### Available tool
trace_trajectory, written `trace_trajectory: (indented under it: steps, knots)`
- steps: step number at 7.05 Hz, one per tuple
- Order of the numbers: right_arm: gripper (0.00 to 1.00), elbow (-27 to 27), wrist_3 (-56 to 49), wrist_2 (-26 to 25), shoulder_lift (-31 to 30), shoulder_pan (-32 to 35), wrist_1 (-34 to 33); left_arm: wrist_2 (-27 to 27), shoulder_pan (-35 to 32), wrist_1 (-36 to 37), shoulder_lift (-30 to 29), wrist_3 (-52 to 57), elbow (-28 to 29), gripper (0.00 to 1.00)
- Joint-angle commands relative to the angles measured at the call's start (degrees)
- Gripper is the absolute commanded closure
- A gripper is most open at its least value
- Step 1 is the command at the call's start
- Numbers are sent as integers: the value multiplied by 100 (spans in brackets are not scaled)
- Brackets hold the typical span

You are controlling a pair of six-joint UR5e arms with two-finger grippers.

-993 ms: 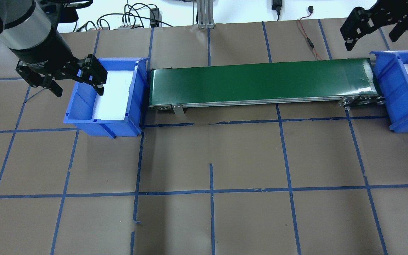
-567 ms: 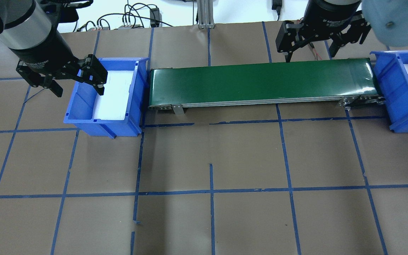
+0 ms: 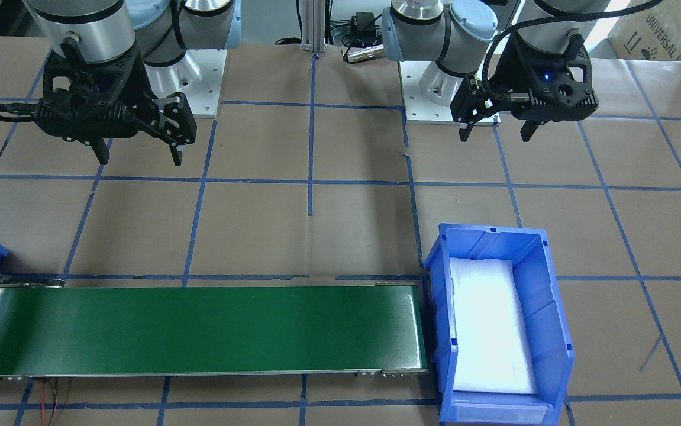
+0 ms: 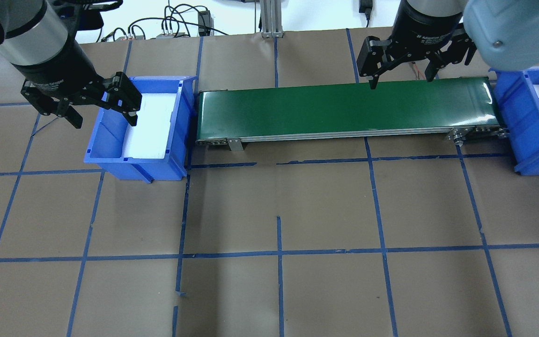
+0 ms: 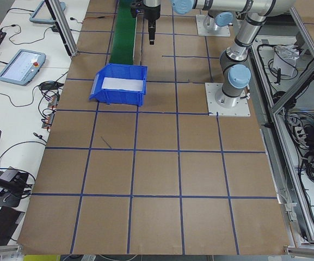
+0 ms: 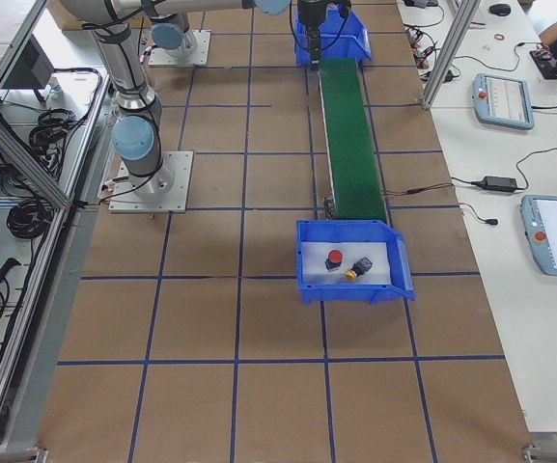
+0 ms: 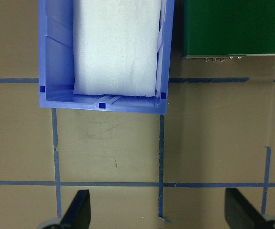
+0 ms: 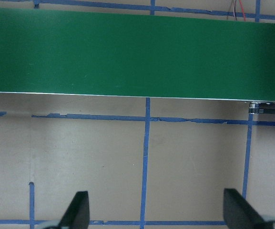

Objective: Transport two buttons from left to right

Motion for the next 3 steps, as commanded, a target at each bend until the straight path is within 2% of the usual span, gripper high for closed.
trace_trajectory:
  steps: [1,3]
  knots:
    - [0,38,-34,56,18,-23,-16,-50,5,8,-2,-70,41,0]
    - [0,38,-34,56,18,-32,-24,-24,-4,-9,-2,-27,102,0]
